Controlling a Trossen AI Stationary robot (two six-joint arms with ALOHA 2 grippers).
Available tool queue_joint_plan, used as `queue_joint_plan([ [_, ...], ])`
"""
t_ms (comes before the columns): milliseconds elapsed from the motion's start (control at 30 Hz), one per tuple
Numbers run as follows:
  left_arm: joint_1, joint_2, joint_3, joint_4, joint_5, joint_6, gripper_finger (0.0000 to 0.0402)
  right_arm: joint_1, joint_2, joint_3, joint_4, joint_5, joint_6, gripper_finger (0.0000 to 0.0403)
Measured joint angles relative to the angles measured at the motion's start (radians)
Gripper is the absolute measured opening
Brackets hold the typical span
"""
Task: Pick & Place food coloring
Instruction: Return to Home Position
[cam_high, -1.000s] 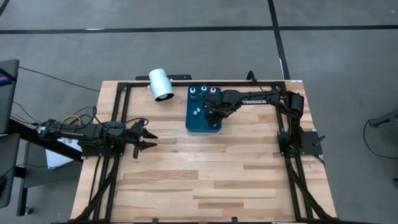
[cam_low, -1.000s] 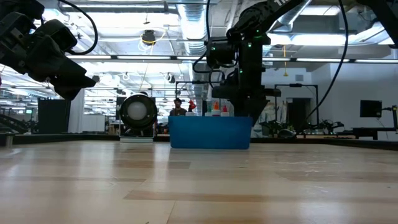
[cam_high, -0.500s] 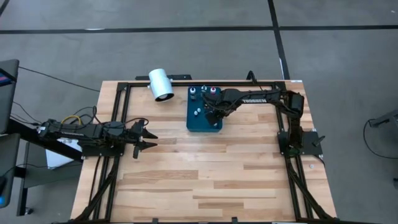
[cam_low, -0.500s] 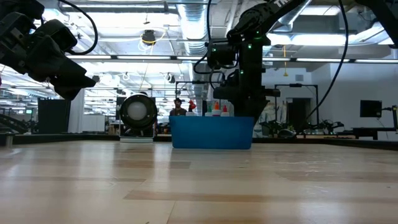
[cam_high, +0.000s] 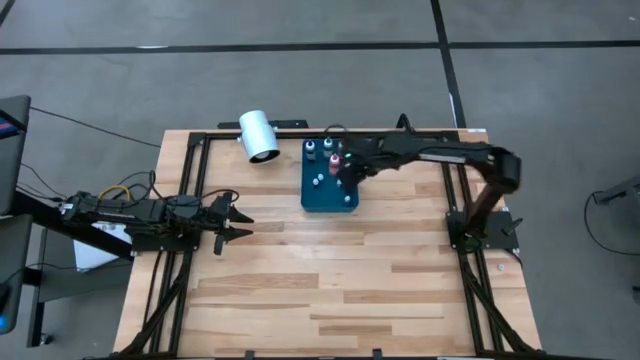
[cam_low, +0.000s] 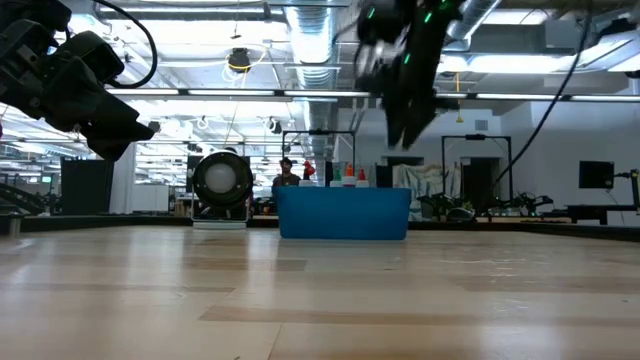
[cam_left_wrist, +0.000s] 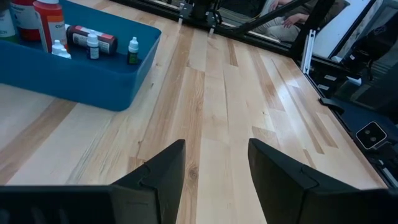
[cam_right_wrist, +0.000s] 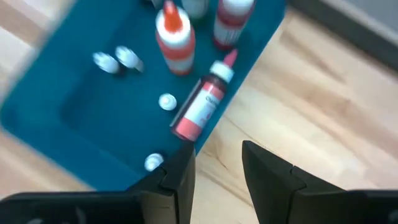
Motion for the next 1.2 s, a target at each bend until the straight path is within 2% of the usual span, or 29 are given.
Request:
queue_joint_plan([
  [100, 0.0, 0.0, 0.0, 0.0, 0.0, -0.006, 0.0167, 0.014, -0.119, 0.0, -0.019, 0.022, -0.028, 0.012],
  [267, 0.0, 0.0, 0.0, 0.002, 0.003, -0.006, 0.0167, 0.056, -0.306, 0.001, -0.03, 0.135, -0.113, 0.012],
  [467, 0.0, 0.0, -0.002, 0.022, 0.004, -0.006, 0.0167, 0.093, -0.444, 0.001, -0.038, 0.211, -0.113, 0.0108],
  [633, 0.0, 0.0, -0.003, 0.032, 0.004, -0.006, 0.0167, 0.126, -0.494, 0.001, -0.078, 0.222, -0.121, 0.0071],
  [867, 0.0, 0.0, -0.003, 0.064, 0.006, -0.006, 0.0167, 0.174, -0.508, 0.001, -0.102, 0.297, -0.15, 0.0007],
  [1200, 0.0, 0.0, -0.002, 0.073, 0.006, -0.007, 0.0167, 0.182, -0.531, -0.014, -0.125, 0.287, -0.292, 0.0005],
])
